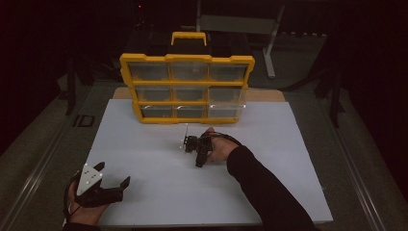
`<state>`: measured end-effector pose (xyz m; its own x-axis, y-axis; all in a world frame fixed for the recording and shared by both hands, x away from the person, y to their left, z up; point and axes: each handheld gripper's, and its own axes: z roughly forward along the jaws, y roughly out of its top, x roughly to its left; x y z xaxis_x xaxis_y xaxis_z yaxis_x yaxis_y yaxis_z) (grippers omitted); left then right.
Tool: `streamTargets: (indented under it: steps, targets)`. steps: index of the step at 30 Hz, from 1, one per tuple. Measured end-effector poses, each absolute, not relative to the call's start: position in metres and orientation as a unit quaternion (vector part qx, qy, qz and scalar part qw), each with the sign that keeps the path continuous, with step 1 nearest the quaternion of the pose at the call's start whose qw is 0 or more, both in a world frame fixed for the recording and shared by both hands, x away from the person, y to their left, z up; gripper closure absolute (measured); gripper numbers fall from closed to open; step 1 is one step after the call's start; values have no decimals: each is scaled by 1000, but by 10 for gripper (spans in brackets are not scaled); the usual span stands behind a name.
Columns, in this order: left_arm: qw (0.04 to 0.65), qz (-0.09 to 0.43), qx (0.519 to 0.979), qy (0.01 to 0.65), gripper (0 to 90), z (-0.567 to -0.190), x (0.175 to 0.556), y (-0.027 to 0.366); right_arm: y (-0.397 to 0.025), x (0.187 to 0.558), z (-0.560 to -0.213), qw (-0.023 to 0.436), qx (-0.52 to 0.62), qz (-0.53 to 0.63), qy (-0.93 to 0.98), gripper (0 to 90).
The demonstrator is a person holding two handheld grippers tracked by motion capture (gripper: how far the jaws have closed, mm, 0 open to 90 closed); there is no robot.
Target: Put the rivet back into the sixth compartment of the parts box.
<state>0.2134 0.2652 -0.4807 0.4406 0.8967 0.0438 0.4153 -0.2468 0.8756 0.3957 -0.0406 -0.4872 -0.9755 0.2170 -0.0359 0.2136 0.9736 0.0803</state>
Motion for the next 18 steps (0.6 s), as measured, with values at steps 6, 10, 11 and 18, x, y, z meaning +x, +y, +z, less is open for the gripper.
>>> streamTargets:
  steps: [6,10,11,18]
  targets:
    - [421,285,737,445,20,-481,213,265,-43,390,-486,16,101,50,993,647]
    - [421,285,737,445,20,-481,214,265,-47,384,-487,18,99,65,993,742]
    - [421,285,737,446,20,-481,214,265,-47,383,-487,21,100,67,992,745]
    - [421,285,737,446,20,-481,214,265,-46,381,-486,21,95,79,992,747]
